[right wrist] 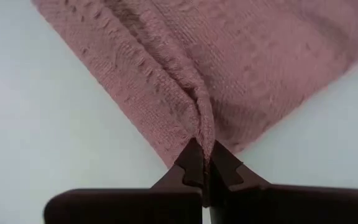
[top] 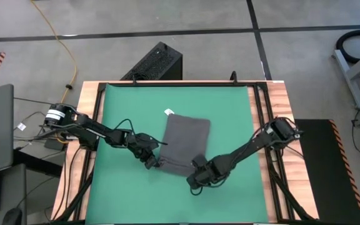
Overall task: Roll towel
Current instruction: Roll the gray towel
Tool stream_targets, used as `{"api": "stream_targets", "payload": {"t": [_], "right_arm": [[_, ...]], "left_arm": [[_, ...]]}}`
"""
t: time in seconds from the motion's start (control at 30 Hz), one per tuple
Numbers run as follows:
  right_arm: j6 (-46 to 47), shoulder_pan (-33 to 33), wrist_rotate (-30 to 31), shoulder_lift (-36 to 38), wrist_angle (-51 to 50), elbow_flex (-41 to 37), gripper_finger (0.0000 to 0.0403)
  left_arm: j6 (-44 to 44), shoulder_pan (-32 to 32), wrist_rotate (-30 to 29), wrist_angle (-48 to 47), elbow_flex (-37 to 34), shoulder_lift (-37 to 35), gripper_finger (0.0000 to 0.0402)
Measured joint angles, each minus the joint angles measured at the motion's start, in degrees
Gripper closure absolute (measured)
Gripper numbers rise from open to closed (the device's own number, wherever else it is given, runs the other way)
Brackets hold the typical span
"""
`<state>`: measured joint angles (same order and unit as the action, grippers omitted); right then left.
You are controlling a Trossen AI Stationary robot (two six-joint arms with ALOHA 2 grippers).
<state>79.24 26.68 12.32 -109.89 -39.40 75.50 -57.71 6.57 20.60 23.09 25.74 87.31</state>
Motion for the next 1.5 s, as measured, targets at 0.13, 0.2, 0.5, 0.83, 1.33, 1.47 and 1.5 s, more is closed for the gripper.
{"api": "stream_targets", "payload": {"t": [0.13,0.2,0.5,0.83,1.33,1.47,1.5], "right_arm": [[-1.5,-1.6,-3.0,0.0,-0.4,0.0,0.0389],[-1.9,-2.5,-3.7,0.0,-0.6,0.0,0.0389],[-0.1,-7.9,-7.0,0.0,-1.4,-1.8,0.0389],[-1.3,-10.0,-8.5,0.0,0.8,-2.6,0.0389],[-3.3,-10.0,-8.0,0.0,1.9,-2.9,0.0389],[-3.7,-10.0,-8.0,0.0,2.3,-2.9,0.0389],[-3.7,-10.0,-8.0,0.0,2.4,-2.9,0.0389]], "left_arm": [[0.0,0.0,0.0,0.0,0.0,0.0,0.0401],[0.6,0.0,0.1,-0.1,0.0,0.0,0.0401],[1.1,0.4,6.0,-1.4,0.1,-0.1,0.0401],[1.9,1.3,13.4,0.7,0.1,-0.1,0.0401],[18.3,2.1,14.7,-3.3,0.0,-0.1,0.0333],[17.6,2.1,18.7,-6.2,0.0,-0.1,0.0286],[17.7,2.1,20.4,-6.5,0.0,-0.1,0.0278]]}}
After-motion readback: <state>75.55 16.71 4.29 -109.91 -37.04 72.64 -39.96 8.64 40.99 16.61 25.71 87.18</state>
